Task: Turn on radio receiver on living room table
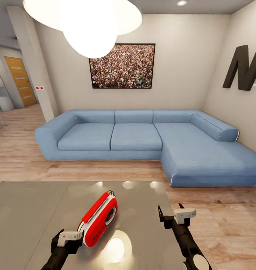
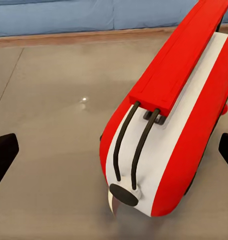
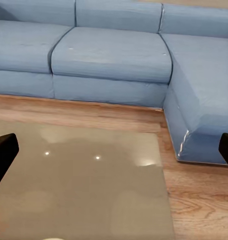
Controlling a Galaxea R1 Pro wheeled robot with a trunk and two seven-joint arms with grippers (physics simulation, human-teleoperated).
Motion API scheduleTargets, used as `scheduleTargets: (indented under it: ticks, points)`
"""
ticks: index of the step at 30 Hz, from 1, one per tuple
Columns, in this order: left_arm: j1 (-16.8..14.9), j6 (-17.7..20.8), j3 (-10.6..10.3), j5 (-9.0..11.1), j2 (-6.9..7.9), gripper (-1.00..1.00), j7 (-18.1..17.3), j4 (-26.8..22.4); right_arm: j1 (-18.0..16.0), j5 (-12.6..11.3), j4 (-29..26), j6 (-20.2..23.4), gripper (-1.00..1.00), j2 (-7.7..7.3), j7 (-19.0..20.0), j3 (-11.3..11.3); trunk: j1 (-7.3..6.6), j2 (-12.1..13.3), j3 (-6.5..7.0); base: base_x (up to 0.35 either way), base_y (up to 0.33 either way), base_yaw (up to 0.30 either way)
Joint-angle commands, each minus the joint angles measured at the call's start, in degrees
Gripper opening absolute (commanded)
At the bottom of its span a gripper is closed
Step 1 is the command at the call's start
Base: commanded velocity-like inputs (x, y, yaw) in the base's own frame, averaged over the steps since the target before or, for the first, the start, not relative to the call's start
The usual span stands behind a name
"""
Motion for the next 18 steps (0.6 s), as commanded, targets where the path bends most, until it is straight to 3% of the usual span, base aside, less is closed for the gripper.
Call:
scheduleTargets:
  ticks: [1, 18]
  points:
    - [0.00, -0.02, 0.00, 0.00, 0.00, 1.00, 0.00, 0.00, 0.00, 0.00, 0.00, 0.00, 1.00, 0.00, 0.00, 0.01, 0.00, 0.00, 0.00, 0.000, 0.000, 0.000]
    - [-0.04, 0.14, 0.10, 0.01, 0.00, 1.00, 0.00, 0.04, 0.00, 0.00, 0.00, 0.00, 1.00, 0.00, 0.00, 0.06, 0.00, 0.00, 0.00, 0.000, 0.000, 0.000]
